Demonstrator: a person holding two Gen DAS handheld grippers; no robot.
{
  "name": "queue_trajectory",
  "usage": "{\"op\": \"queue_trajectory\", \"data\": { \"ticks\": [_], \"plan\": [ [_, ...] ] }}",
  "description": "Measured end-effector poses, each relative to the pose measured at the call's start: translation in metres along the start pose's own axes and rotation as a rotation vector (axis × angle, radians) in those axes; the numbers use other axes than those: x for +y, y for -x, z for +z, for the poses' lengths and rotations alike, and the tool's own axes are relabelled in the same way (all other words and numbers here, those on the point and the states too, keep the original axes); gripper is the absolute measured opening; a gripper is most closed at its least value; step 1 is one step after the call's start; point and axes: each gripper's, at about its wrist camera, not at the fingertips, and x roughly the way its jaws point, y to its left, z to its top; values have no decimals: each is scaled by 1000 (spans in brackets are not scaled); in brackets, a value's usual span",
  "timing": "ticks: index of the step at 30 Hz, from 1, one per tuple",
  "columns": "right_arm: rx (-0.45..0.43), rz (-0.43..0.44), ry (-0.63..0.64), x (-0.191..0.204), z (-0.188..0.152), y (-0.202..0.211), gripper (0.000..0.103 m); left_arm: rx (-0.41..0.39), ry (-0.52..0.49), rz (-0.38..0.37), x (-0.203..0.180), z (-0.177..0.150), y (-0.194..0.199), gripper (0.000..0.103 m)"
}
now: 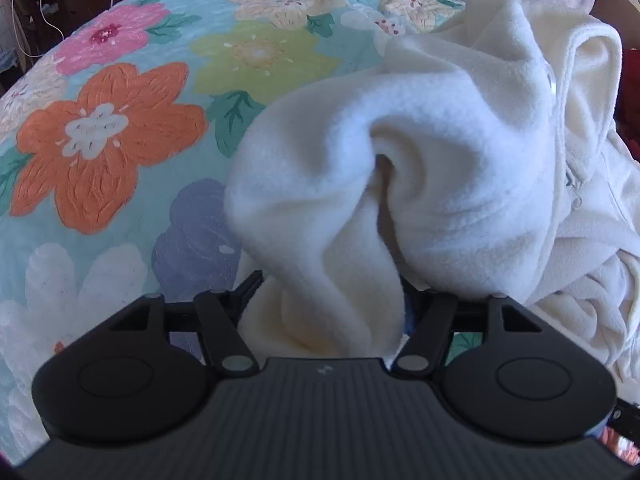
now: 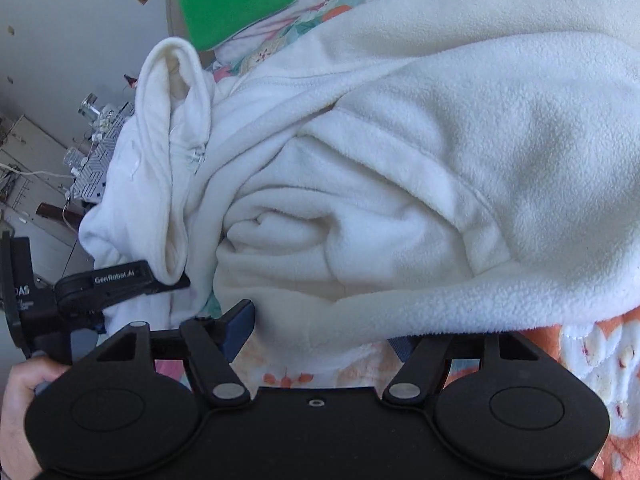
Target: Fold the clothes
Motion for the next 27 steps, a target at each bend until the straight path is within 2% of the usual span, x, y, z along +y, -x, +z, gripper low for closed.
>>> {"op": "queue_trajectory", "data": {
  "ticks": [1, 2, 3, 5, 8, 10, 13, 15, 19, 24, 27],
  "plan": [
    [-18, -23, -10, 0, 6, 0, 58, -22, -21, 9, -4, 1, 4, 45],
    [-35, -50, -4, 1, 12, 4, 32, -48, -44, 17, -8, 1, 10, 36],
    [-53, -76, 3, 2, 19, 8, 25, -76, -61, 22, -11, 1, 16, 32],
    [-94, -130, 32, 4, 31, 18, 16, -137, -81, 26, -13, 1, 28, 31],
    [-229, -239, 248, 24, 36, 58, 15, -237, -37, -18, -4, 6, 51, 29],
    [-310, -291, 346, 30, 38, 90, 14, -311, 4, -57, 4, 11, 67, 29],
    [-359, -324, 398, 24, 48, 136, 13, -382, 35, -99, 9, 14, 86, 27],
    [-400, -367, 412, 22, 55, 157, 13, -399, 40, -117, 10, 14, 93, 26],
    [-477, -390, 355, 16, 66, 196, 13, -423, 45, -162, 9, 13, 101, 25],
    [-609, -462, 467, 47, 73, 233, 12, -536, 153, -199, 15, 10, 128, 24],
    [-683, -450, 499, 68, 81, 256, 12, -568, 178, -246, 18, 9, 139, 24]
  ]
}}
